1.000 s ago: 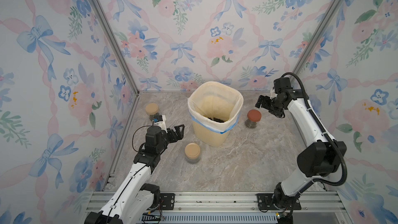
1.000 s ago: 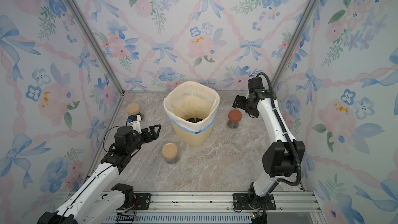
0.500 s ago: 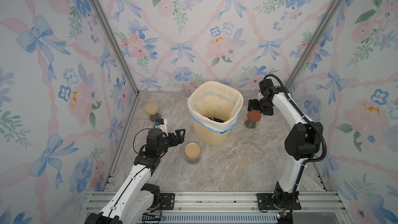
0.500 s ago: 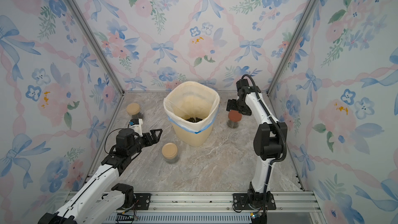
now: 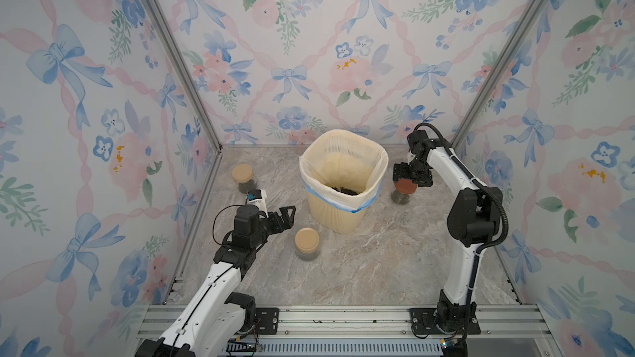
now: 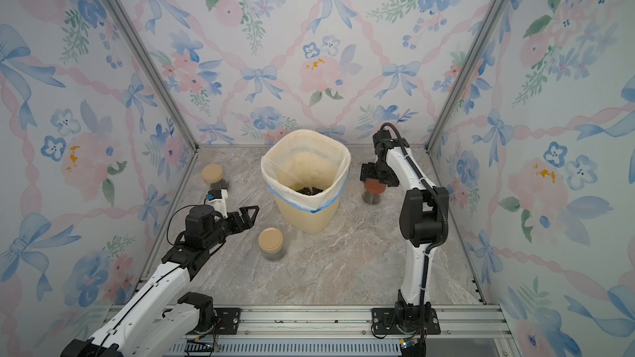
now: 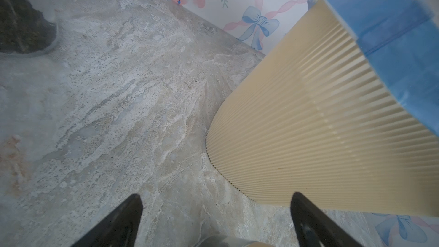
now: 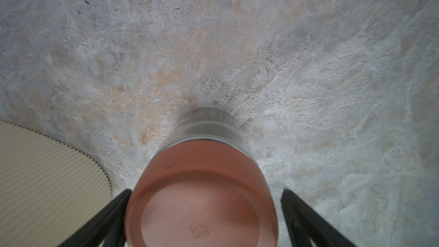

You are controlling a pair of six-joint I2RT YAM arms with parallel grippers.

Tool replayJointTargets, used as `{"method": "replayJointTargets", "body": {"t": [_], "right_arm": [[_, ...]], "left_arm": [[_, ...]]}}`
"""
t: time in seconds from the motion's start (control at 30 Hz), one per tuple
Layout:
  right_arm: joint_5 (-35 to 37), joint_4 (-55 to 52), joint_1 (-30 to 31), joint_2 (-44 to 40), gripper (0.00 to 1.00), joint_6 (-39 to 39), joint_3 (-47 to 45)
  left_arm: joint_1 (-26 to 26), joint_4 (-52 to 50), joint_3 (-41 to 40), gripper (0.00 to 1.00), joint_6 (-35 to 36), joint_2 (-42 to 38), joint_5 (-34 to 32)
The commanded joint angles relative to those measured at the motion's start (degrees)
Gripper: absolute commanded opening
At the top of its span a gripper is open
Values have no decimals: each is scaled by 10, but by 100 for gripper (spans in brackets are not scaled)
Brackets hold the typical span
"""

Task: Empty moldy tea leaves from jars
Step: Pick up the jar from the center of the board.

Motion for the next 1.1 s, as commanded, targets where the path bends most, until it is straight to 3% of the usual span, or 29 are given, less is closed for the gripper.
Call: {"method": "replayJointTargets", "body": {"t": [0.0, 0.57, 1.07], "right_arm": [[7, -28, 5, 21, 97, -10, 18], [5, -40, 6, 58, 100, -14, 35], [-17, -37, 8, 61, 85, -6, 25]], "left_arm": [[-4, -10, -9, 98, -1, -6, -10], [-6, -11, -10, 98, 1, -3, -19], [-7, -11, -10, 98, -1, -7, -19]]}}
